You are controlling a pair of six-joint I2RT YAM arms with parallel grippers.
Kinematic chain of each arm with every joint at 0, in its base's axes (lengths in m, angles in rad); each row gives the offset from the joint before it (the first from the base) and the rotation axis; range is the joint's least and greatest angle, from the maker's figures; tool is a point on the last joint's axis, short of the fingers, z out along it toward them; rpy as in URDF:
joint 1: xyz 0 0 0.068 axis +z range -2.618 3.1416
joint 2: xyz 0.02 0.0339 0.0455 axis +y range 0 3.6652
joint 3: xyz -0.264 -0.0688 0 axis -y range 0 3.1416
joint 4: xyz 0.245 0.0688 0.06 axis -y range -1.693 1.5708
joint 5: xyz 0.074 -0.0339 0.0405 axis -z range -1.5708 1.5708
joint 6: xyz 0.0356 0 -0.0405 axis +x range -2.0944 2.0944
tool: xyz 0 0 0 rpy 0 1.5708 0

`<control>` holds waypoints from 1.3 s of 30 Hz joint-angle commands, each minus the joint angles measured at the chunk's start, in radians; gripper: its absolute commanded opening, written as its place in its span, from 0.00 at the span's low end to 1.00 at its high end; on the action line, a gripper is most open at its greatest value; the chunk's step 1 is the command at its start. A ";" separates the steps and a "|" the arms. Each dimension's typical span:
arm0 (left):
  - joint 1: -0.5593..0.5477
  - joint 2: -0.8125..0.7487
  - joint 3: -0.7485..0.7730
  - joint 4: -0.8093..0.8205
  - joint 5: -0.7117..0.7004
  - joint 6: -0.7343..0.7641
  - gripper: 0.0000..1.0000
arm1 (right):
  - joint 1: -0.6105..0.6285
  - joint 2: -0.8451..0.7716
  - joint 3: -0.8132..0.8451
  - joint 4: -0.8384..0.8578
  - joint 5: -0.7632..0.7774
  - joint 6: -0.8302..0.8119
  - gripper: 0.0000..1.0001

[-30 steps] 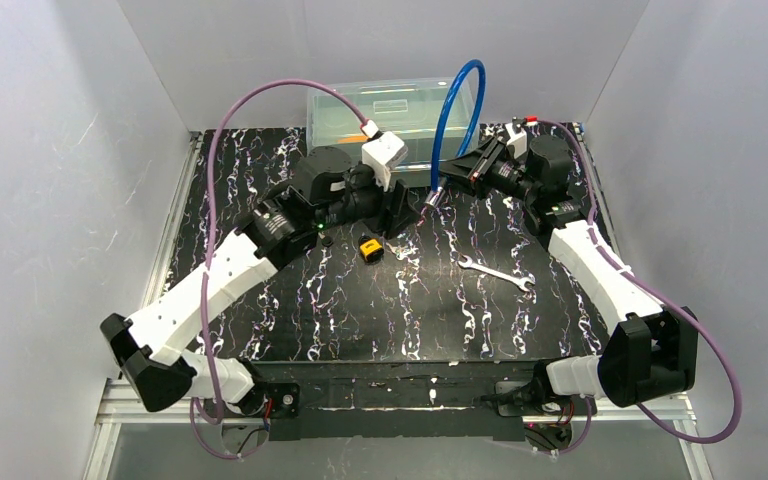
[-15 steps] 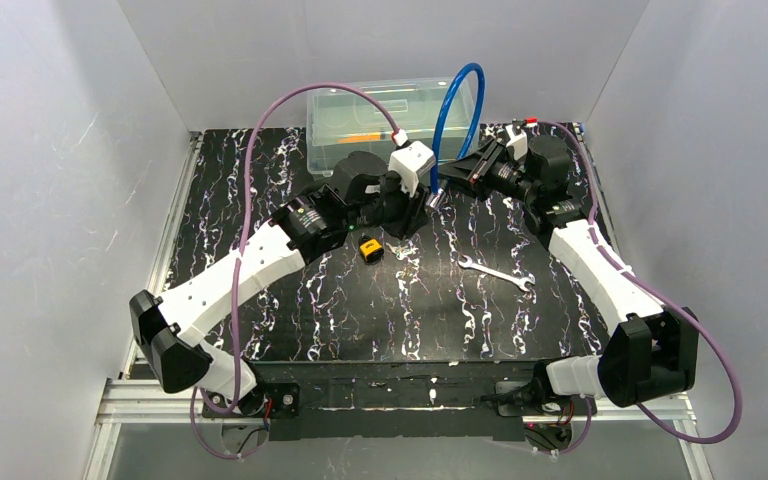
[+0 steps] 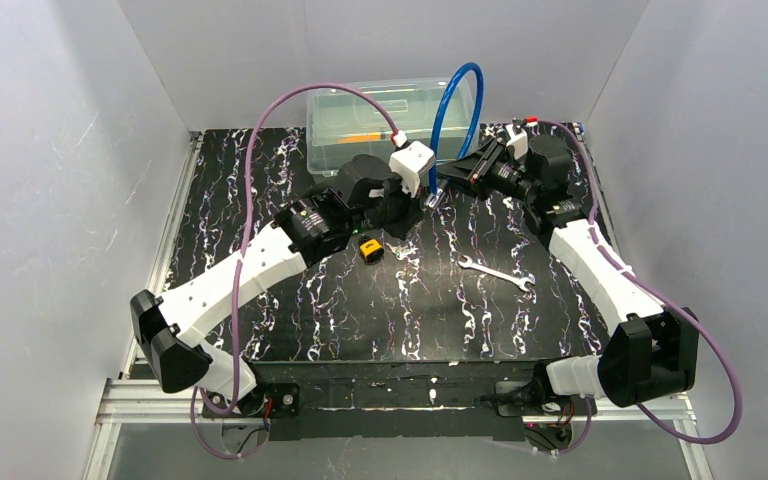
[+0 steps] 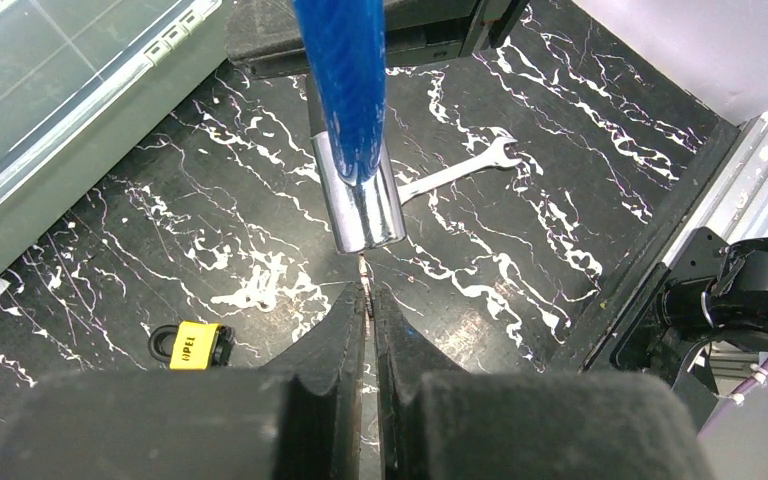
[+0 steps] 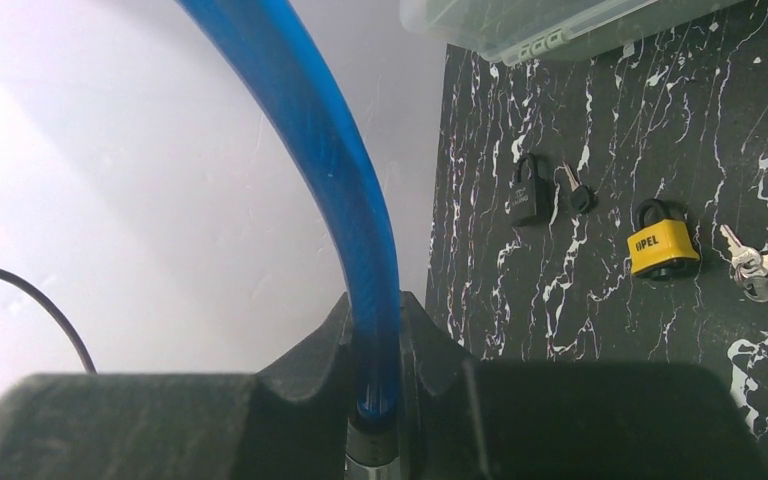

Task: Lock with the key
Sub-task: Remove the key from the lock.

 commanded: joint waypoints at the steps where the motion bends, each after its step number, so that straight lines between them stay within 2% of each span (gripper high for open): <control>1: -0.035 -0.024 -0.018 -0.031 -0.018 -0.025 0.00 | -0.015 -0.016 0.086 0.069 0.019 0.002 0.01; 12: -0.091 -0.062 -0.099 -0.054 -0.064 -0.045 0.00 | -0.054 0.000 0.113 0.066 0.045 0.002 0.01; 22: -0.097 -0.082 -0.112 -0.071 -0.040 -0.075 0.00 | -0.076 0.001 0.112 0.067 0.053 -0.015 0.01; 31: -0.131 -0.098 -0.209 -0.082 -0.012 -0.091 0.00 | -0.110 0.026 0.155 0.084 0.083 -0.042 0.01; 34: -0.122 -0.120 -0.214 -0.070 0.015 -0.092 0.00 | -0.119 0.027 0.174 0.018 0.063 -0.152 0.01; 39: -0.013 -0.163 -0.206 -0.050 0.155 -0.133 0.00 | -0.124 0.034 0.211 -0.244 0.018 -0.552 0.01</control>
